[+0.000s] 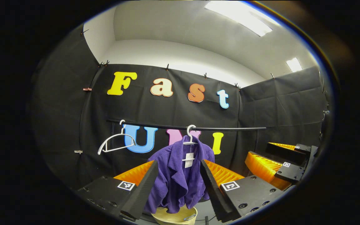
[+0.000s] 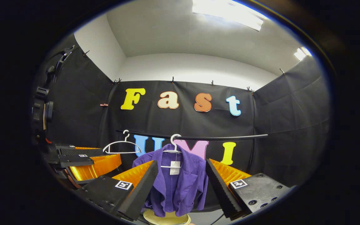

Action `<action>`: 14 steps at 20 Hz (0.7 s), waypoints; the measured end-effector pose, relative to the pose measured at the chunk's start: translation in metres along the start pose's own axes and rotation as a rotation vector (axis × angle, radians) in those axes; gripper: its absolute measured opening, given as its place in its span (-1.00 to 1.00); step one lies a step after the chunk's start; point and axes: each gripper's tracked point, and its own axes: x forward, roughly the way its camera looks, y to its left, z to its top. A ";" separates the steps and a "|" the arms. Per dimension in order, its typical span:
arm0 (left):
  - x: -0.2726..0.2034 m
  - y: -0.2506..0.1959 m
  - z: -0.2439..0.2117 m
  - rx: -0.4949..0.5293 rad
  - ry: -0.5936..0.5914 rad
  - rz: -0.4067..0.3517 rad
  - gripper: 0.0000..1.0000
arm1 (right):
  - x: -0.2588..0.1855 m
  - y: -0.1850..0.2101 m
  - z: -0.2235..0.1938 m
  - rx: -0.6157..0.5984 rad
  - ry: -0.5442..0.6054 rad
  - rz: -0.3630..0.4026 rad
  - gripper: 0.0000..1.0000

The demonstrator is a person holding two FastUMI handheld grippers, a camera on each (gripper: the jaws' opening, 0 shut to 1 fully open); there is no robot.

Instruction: Grasp the clothes on the hanger with both hands and then place them into the laundry hamper below.

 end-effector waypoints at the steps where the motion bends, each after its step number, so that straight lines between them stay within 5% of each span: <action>1: 0.000 -0.001 0.000 -0.001 0.002 -0.004 0.70 | 0.000 0.001 0.000 0.000 0.003 -0.001 0.94; 14: -0.003 0.011 -0.008 -0.014 0.021 -0.063 0.70 | -0.007 0.018 -0.004 -0.023 0.032 -0.069 0.94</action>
